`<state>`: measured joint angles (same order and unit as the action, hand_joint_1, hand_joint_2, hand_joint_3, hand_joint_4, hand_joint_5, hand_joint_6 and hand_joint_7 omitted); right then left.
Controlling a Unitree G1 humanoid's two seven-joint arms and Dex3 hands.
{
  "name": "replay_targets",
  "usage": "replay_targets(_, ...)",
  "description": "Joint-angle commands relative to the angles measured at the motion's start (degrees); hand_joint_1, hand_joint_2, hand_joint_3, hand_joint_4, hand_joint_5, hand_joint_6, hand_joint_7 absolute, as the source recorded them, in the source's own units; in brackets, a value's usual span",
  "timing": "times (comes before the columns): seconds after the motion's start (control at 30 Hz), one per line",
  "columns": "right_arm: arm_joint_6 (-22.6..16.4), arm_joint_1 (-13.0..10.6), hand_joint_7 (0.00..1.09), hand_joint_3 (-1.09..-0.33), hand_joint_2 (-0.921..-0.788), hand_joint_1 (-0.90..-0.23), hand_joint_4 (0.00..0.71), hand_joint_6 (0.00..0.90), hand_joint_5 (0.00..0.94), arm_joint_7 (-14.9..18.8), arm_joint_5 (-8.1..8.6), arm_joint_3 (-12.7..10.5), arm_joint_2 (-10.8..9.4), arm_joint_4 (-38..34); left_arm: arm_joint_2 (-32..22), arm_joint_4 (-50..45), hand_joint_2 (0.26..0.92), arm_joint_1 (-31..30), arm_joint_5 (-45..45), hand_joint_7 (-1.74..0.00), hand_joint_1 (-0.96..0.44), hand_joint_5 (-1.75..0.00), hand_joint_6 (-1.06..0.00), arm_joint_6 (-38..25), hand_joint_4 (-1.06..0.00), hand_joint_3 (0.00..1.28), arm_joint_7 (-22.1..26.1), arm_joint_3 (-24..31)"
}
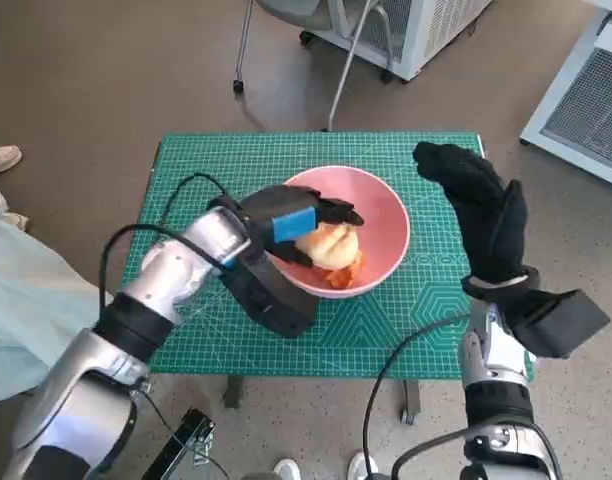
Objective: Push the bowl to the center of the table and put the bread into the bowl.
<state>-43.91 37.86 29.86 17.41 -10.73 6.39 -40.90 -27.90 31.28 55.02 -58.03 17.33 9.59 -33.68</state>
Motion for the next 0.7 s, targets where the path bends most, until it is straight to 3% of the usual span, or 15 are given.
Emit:
replay_targets(0.03,-0.1,-0.3,0.81,-0.775,-0.921,-0.591,0.383,0.008,0.036,-0.9,-1.38,0.6,-0.5,-1.0,-1.7,-2.9,0.921,-2.4,4.1,-0.19,-0.15,-0.02,-0.39,-0.1,-0.33,0.1,1.9,3.1)
replay_targets(0.27,-0.3,0.5,0.81,-0.774,-0.921,-0.59,0.384,0.01,0.036,-0.5,-1.33,0.8,-0.5,-2.0,-3.3,-5.8,0.921,-5.0,10.5,-0.2,-0.07,-0.02,-0.44,1.4,-0.34,0.13,2.4,7.6)
replay_targets(0.5,-0.3,0.9,0.81,-0.774,-0.921,-0.59,0.384,0.011,0.036,0.2,-0.95,1.1,-0.3,-2.0,-5.3,-7.1,0.905,-8.2,16.1,-0.19,-0.01,-0.03,-0.49,4.6,-0.39,0.18,-0.2,12.7)
replay_targets(0.7,0.0,1.6,0.81,-0.774,-0.921,-0.592,0.384,0.011,0.035,0.5,-0.75,1.2,-0.1,-1.8,-6.4,-8.1,0.661,-11.3,20.7,-0.13,0.04,-0.01,-0.56,7.0,-0.47,0.68,-2.6,17.2)
